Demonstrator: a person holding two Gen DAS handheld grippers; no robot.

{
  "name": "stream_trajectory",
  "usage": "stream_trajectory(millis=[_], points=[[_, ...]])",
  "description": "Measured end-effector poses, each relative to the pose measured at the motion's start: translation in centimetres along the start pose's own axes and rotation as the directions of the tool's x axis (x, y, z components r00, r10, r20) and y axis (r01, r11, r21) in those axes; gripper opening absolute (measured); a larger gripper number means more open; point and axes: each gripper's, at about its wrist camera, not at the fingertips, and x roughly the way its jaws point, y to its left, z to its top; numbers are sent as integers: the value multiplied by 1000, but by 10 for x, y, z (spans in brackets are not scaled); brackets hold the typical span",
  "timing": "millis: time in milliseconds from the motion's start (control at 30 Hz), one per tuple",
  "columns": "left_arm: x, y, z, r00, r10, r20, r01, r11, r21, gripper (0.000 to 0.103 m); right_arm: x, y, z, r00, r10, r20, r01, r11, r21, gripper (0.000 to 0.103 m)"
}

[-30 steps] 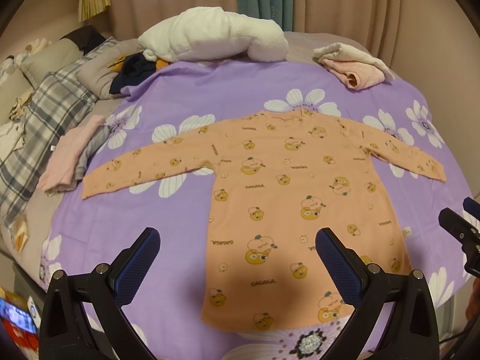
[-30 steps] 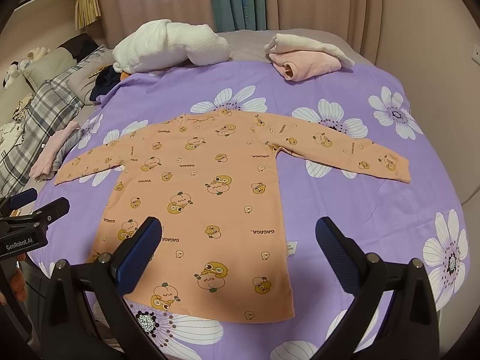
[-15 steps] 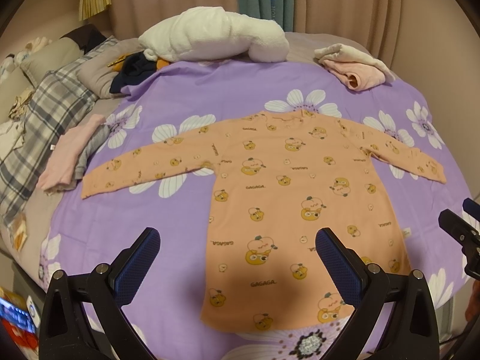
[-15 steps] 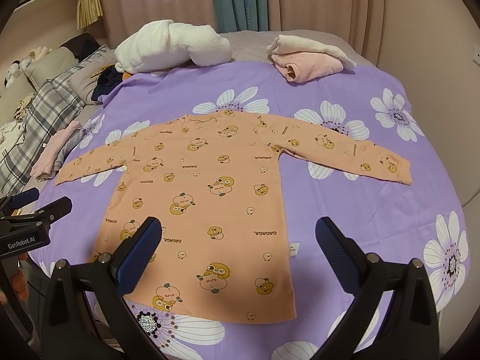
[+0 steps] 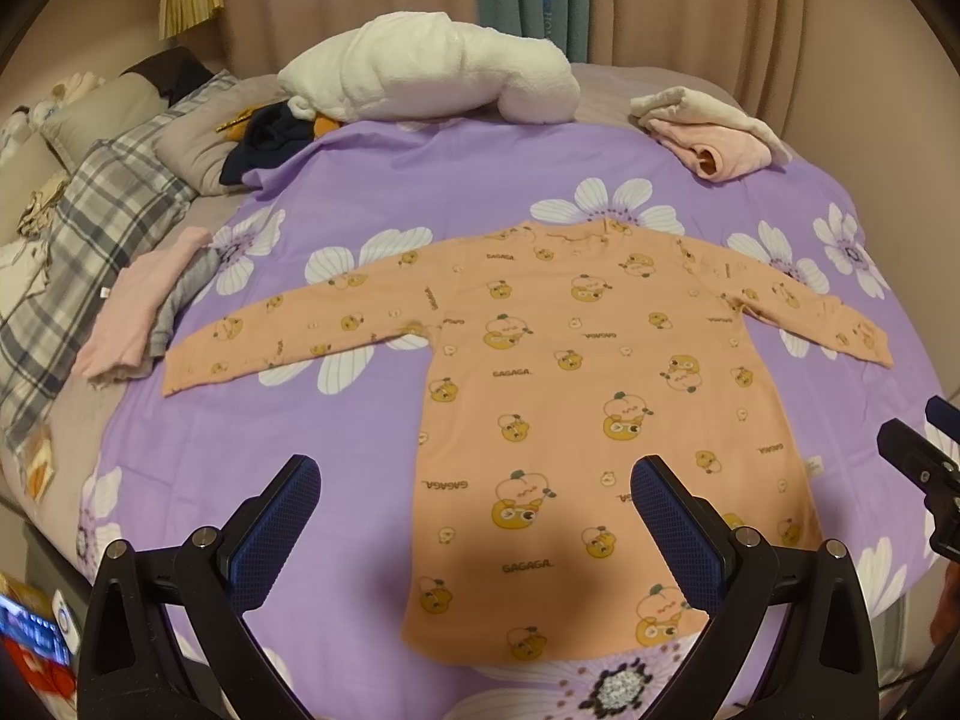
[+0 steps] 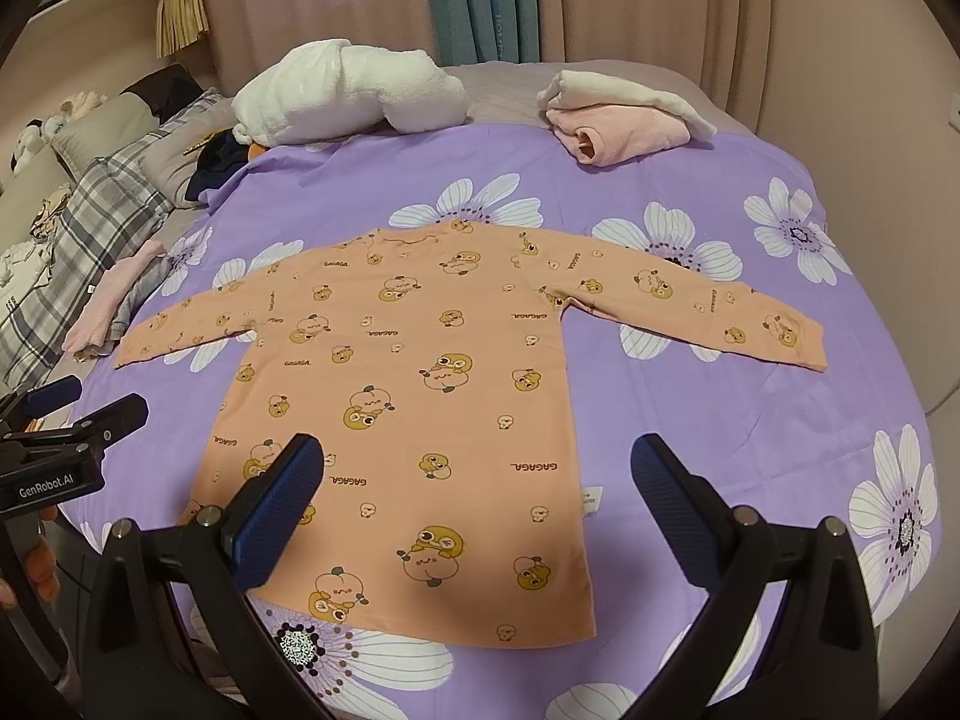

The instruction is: Fold small clothes

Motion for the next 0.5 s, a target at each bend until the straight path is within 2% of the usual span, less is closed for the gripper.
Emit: stream_trajectory(millis=[500], points=[[4,-3,-5,1000,0,-9,0,1000,4,102,0,-1,0,1000,4,-15,-3,1000,5,103]])
